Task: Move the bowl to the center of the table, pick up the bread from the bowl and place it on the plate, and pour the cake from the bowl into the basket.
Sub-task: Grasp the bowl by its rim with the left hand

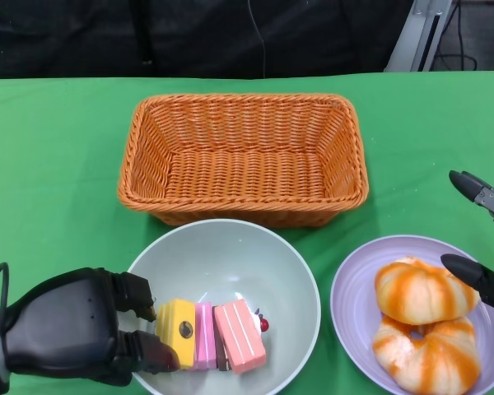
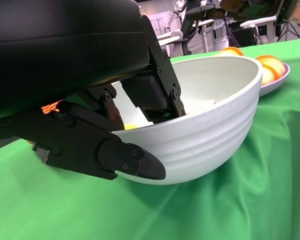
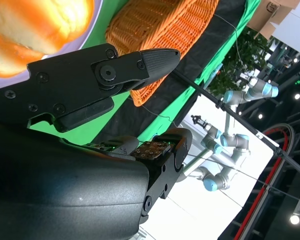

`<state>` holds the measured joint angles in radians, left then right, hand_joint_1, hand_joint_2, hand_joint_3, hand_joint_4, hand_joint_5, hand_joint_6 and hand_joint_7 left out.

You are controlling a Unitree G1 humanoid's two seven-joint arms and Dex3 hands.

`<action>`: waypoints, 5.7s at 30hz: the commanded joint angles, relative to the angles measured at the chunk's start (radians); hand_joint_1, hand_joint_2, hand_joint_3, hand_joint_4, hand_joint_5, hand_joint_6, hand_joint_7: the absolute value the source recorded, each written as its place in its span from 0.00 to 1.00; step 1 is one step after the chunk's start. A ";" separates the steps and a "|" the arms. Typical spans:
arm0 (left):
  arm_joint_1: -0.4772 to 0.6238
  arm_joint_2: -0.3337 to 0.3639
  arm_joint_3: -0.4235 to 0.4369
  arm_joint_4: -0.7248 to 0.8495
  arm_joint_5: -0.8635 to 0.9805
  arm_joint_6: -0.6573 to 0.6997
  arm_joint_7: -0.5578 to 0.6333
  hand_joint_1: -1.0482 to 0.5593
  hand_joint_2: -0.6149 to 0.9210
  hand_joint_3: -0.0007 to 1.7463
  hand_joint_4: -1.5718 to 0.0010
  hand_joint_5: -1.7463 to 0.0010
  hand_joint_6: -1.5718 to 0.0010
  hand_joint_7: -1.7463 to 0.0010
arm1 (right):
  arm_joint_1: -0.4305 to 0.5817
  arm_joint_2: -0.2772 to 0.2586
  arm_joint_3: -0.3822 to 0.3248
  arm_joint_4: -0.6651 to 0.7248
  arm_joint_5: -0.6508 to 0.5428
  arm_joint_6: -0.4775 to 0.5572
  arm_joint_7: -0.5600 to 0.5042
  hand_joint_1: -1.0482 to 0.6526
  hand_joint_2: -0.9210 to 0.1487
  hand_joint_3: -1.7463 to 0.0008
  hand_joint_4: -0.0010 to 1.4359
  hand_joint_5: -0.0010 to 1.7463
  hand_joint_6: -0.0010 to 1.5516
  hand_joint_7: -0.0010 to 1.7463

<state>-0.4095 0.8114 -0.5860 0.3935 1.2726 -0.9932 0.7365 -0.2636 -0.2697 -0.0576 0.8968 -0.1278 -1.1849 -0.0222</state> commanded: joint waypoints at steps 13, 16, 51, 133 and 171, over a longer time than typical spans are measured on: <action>-0.044 0.026 -0.042 0.056 -0.004 -0.017 -0.016 0.35 0.99 0.00 0.51 0.78 0.48 1.00 | 0.008 -0.001 -0.013 -0.016 0.036 0.012 0.023 0.26 0.00 0.90 0.34 0.07 0.32 0.00; -0.045 0.025 -0.049 0.063 -0.002 -0.013 -0.013 0.34 0.99 0.00 0.52 0.78 0.50 1.00 | 0.008 -0.002 -0.014 -0.017 0.043 0.009 0.031 0.27 0.00 0.90 0.34 0.07 0.32 0.00; -0.113 -0.043 -0.252 0.292 0.118 0.172 0.426 0.40 1.00 0.06 0.53 0.78 0.50 0.98 | 0.019 -0.001 -0.042 -0.033 0.125 0.022 0.110 0.26 0.00 0.91 0.35 0.07 0.31 0.00; -0.232 0.017 -0.354 0.324 0.124 0.071 0.648 0.40 1.00 0.16 0.64 0.41 0.37 0.99 | -0.006 0.009 -0.063 0.027 0.080 -0.015 0.076 0.33 0.00 0.90 0.40 0.07 0.34 0.01; -0.159 -0.092 -0.279 0.432 0.020 0.192 0.597 0.43 1.00 0.06 0.69 0.31 0.32 0.96 | 0.002 0.011 -0.058 0.018 0.070 -0.020 0.059 0.33 0.00 0.90 0.41 0.06 0.34 0.00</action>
<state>-0.5732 0.7127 -0.8825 0.8163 1.3242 -0.8003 1.3425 -0.2618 -0.2483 -0.1039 0.9194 -0.0734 -1.1897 0.0359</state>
